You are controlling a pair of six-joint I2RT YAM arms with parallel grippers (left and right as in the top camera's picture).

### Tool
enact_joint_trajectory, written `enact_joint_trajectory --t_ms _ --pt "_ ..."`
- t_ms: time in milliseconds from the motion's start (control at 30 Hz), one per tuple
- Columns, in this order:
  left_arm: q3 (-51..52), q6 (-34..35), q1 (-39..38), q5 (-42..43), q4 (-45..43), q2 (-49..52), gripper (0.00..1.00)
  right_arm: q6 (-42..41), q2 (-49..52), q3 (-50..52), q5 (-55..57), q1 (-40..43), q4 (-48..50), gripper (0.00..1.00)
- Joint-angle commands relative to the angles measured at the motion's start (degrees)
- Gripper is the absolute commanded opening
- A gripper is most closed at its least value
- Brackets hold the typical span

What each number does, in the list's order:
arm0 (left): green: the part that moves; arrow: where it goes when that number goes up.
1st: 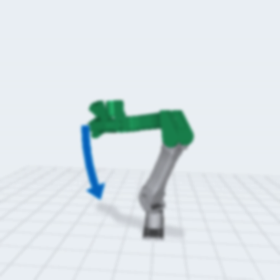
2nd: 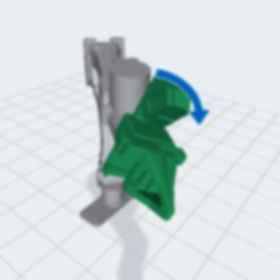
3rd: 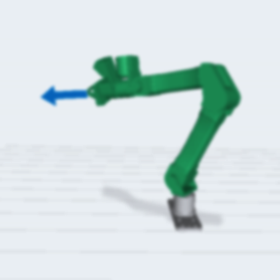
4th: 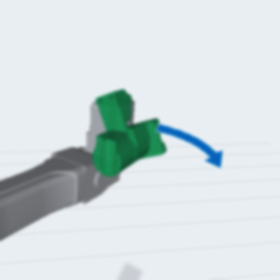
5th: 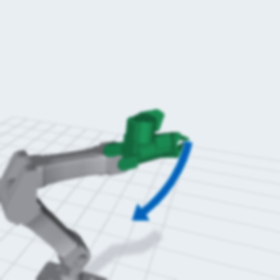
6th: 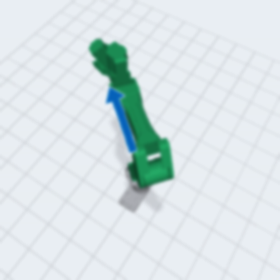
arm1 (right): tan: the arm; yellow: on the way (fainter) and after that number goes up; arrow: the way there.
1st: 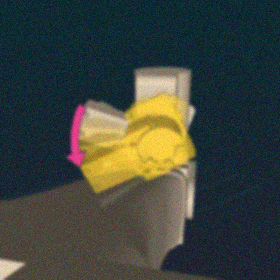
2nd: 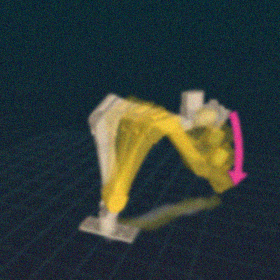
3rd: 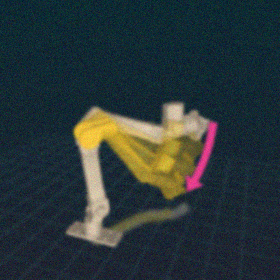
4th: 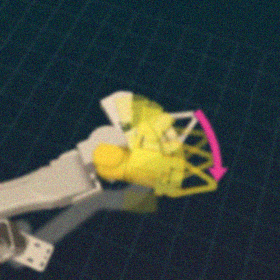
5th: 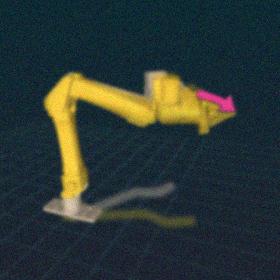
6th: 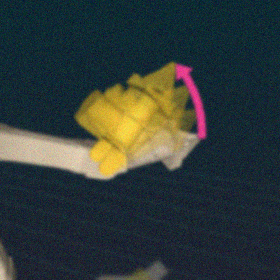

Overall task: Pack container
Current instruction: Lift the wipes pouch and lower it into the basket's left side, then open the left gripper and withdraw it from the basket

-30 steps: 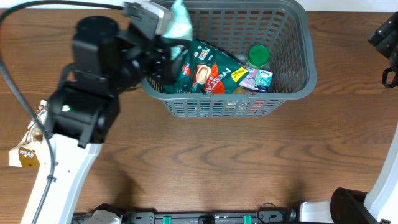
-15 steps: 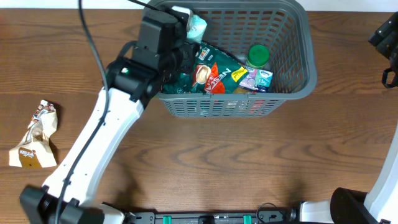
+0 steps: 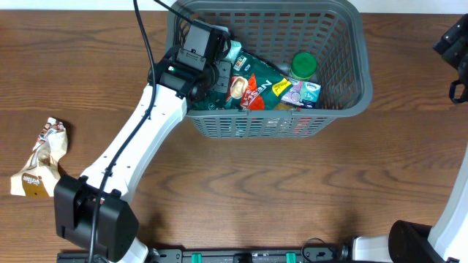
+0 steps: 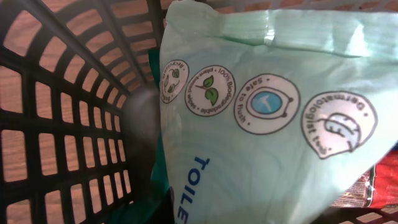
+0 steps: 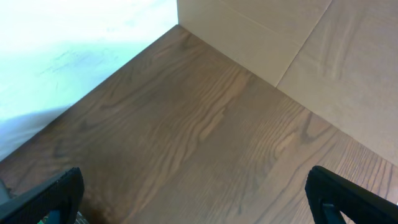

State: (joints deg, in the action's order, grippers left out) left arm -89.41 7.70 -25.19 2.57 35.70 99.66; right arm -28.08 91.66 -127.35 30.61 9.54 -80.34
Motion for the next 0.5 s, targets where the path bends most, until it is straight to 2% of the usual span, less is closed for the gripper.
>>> enact_joint_trajectory --t_ms 0,133,200,300,467 --pt "-1.55 0.55 0.04 -0.72 -0.61 -0.81 0.1 -0.59 -0.15 0.07 0.44 0.24 -0.11 0.99" --pt "-1.55 0.46 0.04 -0.72 -0.61 -0.85 0.67 -0.59 -0.15 0.07 0.44 0.24 -0.11 0.99" --pt "-1.55 -0.15 0.04 -0.68 -0.59 -0.85 0.86 -0.59 -0.15 0.07 0.44 0.24 -0.11 0.99" --pt "-1.55 -0.13 0.02 -0.68 -0.61 -1.16 0.99 -0.59 -0.15 0.07 0.44 0.24 -0.11 0.99" --pt "-2.73 -0.13 0.04 -0.7 -0.59 -4.07 0.99 -0.59 -0.15 0.07 0.44 0.24 -0.11 0.99"
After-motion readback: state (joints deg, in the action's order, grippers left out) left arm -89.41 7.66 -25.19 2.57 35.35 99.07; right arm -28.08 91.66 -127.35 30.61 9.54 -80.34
